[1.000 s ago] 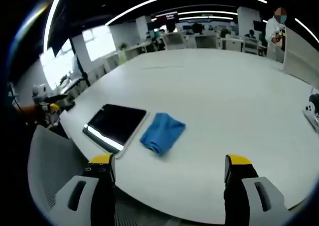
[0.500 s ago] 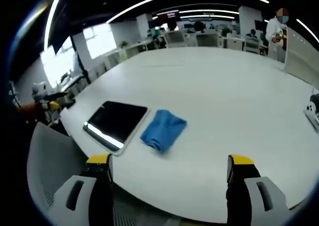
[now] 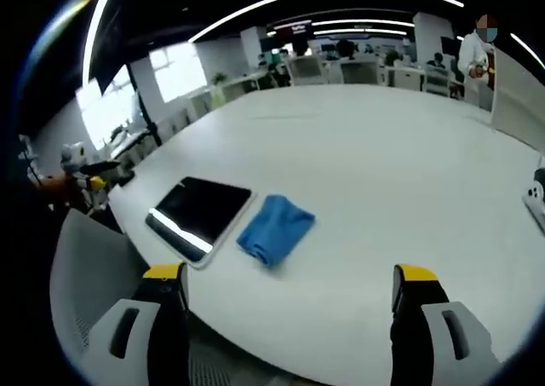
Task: Wipe the mirror surface with the cleaning cloth until all visible marks leave the cleaned area.
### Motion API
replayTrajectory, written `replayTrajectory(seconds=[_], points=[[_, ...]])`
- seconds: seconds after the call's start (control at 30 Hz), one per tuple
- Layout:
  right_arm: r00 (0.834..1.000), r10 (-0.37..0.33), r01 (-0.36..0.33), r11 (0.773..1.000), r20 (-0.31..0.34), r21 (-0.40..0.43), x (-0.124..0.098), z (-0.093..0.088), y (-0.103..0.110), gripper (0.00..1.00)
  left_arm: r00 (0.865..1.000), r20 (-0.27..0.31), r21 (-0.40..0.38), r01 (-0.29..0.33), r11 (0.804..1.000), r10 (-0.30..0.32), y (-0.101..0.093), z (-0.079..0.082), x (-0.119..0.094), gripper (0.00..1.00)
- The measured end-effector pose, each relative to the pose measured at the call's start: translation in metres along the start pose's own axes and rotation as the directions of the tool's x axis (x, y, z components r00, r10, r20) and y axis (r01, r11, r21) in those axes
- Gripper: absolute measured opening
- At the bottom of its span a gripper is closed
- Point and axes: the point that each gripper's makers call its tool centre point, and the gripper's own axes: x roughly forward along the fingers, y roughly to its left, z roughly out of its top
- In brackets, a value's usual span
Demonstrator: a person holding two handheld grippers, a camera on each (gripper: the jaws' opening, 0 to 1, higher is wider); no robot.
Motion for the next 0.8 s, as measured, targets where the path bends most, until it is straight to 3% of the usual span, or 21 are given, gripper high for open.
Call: replayTrajectory(seconds=[0.47,0.6,0.8], points=[[1.000,-0.017,0.017,1.000,-0.012,-0.001,0.005,0.005,-0.004,0.99,1.000,-0.016,-0.002,-0.007,1.000,0.007,0.005,-0.002,-0.001,1.00],[1.000,-0.021,0.021,1.000,-0.004,0.009,0.009,0.019,0.001,0.92,1.000,-0.015,-0.001,-0.004,1.000,0.004,0.005,-0.001,-0.001,1.00],[1.000,-0.009,0.009,1.000,0.007,0.015,0.041,0.046,0.011,0.81,1.000,-0.014,-0.008,0.001,1.000,-0.001,0.003,-0.002,-0.001,1.00]])
